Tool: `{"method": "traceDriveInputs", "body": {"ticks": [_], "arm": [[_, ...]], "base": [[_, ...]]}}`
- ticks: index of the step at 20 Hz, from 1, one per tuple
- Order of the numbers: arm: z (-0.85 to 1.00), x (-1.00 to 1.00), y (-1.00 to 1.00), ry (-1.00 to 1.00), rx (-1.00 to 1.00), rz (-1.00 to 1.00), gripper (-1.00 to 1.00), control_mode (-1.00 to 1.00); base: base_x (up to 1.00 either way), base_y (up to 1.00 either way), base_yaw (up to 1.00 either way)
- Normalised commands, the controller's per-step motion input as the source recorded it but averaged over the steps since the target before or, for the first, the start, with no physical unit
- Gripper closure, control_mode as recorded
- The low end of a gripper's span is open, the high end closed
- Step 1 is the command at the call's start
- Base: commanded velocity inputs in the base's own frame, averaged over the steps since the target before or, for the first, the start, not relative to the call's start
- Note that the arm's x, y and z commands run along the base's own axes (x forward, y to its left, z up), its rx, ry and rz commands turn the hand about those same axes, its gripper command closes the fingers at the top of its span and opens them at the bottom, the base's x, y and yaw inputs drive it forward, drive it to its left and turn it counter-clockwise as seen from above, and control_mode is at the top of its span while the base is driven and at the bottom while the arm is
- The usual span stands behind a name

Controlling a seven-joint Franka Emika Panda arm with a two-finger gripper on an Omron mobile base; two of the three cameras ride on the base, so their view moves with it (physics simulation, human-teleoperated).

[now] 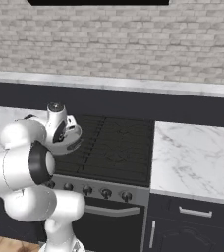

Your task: Turn on the burner for the pot on the stove. Wait thirty seconds for the pot to heat up. Then add the eggplant to the pot.

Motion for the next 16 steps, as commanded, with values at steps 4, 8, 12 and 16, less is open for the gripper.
{"method": "traceDriveInputs", "body": {"ticks": [4,8,12,16], "arm": [[-0.25,0.33,0.08,-0.02,0.0,0.0,1.0,-1.0],[-0.21,0.36,0.09,-0.01,0.0,0.0,1.0,-1.0],[-0.12,0.41,0.01,-0.05,0.0,0.0,1.0,-1.0],[-0.13,0.44,0.0,-0.05,0.0,0.0,1.0,-1.0]], "base": [[0.0,0.0,0.0],[0.0,0.0,0.0],[0.0,0.0,0.0],[0.0,0.0,0.0]]}}
